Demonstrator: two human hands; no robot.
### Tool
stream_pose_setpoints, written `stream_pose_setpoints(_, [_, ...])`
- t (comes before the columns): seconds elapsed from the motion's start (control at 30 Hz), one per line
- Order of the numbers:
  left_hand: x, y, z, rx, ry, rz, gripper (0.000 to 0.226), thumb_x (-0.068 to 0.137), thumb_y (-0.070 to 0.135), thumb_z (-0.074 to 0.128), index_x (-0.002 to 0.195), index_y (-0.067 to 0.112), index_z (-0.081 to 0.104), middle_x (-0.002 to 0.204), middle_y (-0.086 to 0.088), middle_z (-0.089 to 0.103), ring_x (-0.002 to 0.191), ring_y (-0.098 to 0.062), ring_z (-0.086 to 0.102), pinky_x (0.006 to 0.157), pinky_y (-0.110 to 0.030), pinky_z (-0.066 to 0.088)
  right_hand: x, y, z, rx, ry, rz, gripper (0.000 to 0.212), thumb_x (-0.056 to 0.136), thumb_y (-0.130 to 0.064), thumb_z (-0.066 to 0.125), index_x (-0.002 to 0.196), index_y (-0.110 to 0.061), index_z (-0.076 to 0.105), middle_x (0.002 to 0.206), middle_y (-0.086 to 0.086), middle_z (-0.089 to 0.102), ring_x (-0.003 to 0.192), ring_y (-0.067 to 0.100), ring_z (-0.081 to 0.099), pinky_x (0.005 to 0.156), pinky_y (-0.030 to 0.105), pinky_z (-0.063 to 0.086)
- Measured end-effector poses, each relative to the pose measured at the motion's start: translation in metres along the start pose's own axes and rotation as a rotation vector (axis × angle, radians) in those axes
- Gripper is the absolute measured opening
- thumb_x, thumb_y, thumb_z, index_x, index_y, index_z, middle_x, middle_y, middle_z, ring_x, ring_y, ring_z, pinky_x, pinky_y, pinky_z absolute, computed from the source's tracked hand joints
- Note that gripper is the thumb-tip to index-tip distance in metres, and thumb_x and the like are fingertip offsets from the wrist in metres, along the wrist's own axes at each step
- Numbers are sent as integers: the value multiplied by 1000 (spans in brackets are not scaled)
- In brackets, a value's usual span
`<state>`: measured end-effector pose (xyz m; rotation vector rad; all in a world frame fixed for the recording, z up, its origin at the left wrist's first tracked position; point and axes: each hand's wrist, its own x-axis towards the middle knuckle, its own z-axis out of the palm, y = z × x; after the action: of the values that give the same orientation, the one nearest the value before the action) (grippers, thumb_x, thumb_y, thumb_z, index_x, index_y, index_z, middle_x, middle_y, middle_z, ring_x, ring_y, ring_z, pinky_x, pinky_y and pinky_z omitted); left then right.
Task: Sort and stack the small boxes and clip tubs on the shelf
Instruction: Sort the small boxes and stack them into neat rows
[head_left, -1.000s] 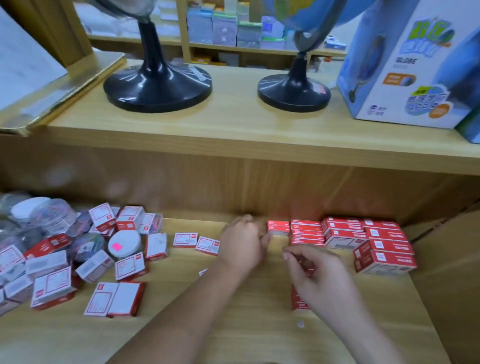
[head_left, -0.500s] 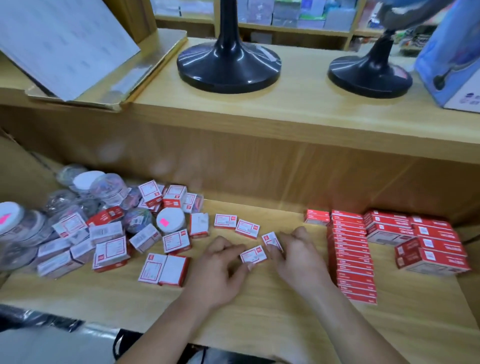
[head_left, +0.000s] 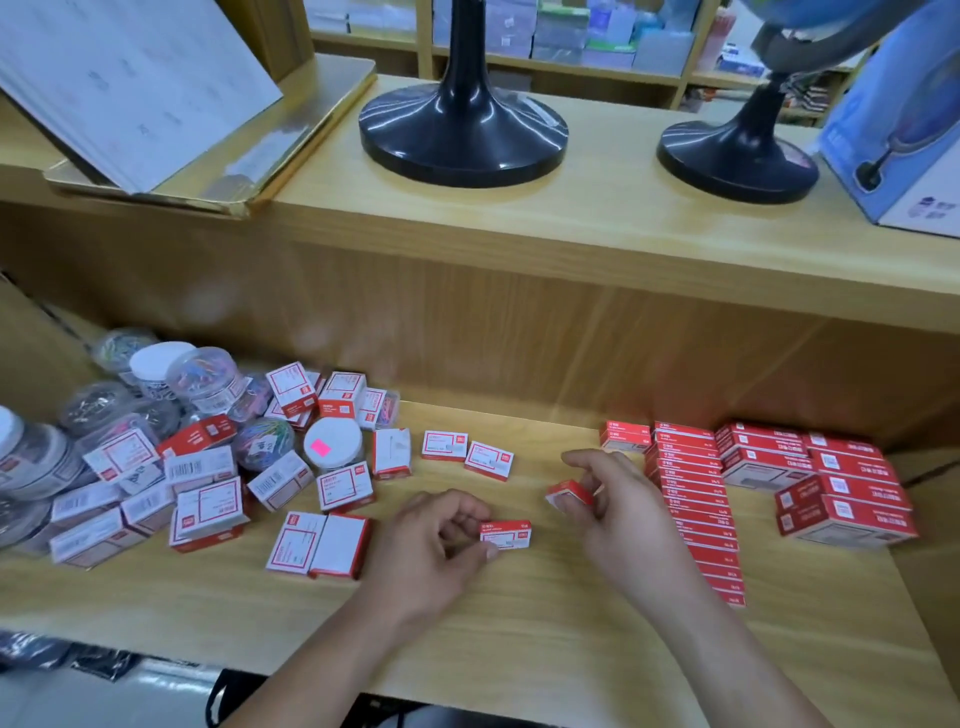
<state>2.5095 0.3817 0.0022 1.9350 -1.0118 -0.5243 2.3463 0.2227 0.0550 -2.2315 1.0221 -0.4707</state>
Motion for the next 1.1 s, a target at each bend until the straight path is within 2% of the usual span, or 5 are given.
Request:
stream_pose_setpoints(0.17, [1,6,-2,-59,-31,-22,35,71,29,90,96,45,72,92,25,63,84,-13,59,80,-25,52,10,-12,-6,-57,-77,-24,19,78,-14,83,92,-22,73,75,-19,52,62,-3,49,62,8,35])
stream_pose_setpoints(0.47, [-2,5,-3,-61,-40,-30,36,72,30,88,99,47,71,95,29,59,84,-11,58,83,-31,53,-3,1,23,225,-147,176,40,84,-7,75,119,-24,68,83,-10,69,73,3,63,73,13,51])
stream_pose_setpoints(0.63, [-1,4,-4,-66,-44,-26,34,73,29,89,96,47,73,95,28,61,86,-11,59,83,-28,53,-3,-2,11,146,-158,-27,47,92,-3,64,130,-30,62,92,-15,54,81,-3,58,76,9,42])
stream_pose_setpoints(0.77, [1,5,-1,-95,-20,-43,34,71,29,91,93,48,74,89,19,64,85,-11,59,81,-25,52,10,-6,7,141,-227,66,37,85,-12,75,116,-32,67,85,-13,63,69,1,60,70,17,49])
stream_pose_setpoints(1.1, [1,4,2,-90,2,-51,34,70,29,91,96,44,75,93,27,62,83,-11,58,79,-23,51,-2,2,9,337,-235,227,40,93,5,50,112,-24,70,100,-7,74,95,5,69,94,31,56])
